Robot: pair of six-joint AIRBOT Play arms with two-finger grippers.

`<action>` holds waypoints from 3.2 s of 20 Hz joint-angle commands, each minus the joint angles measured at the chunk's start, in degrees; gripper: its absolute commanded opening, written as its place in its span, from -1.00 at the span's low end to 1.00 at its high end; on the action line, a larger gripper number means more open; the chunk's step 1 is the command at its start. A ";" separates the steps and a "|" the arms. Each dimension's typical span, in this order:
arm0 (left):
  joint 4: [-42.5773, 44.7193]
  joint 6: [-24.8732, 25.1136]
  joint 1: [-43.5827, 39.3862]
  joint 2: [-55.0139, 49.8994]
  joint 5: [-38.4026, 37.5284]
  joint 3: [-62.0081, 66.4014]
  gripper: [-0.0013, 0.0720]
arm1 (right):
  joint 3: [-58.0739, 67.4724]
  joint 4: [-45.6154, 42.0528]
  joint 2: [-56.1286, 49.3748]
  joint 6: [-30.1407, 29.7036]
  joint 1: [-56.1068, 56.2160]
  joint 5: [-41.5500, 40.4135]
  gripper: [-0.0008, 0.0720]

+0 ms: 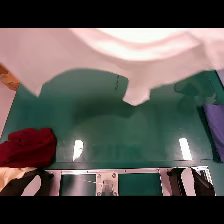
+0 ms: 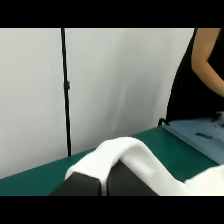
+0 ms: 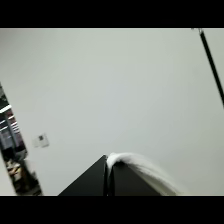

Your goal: Fold the shirts.

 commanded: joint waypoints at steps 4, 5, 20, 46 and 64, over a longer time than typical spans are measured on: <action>10.12 -4.37 0.02 0.04 0.15 -4.90 -0.91 | 3.32 -16.24 2.60 3.72 -5.18 -4.28 -0.94; 10.12 -4.24 0.02 -0.59 -0.57 -8.28 -0.91 | 1.05 -19.15 1.92 3.67 -5.16 -3.74 -0.94; 1.66 4.79 -7.96 -39.06 17.18 -36.00 -0.91 | -11.26 -20.81 -53.88 -14.19 18.18 -12.85 -0.94; 16.26 0.66 -10.99 -52.78 8.31 -35.34 -0.90 | -5.35 -53.42 -65.59 -0.79 16.96 3.04 -0.94; 7.43 -6.95 -4.63 -20.37 2.93 -72.85 0.45 | -40.52 -59.43 -34.40 4.15 1.01 11.02 -0.30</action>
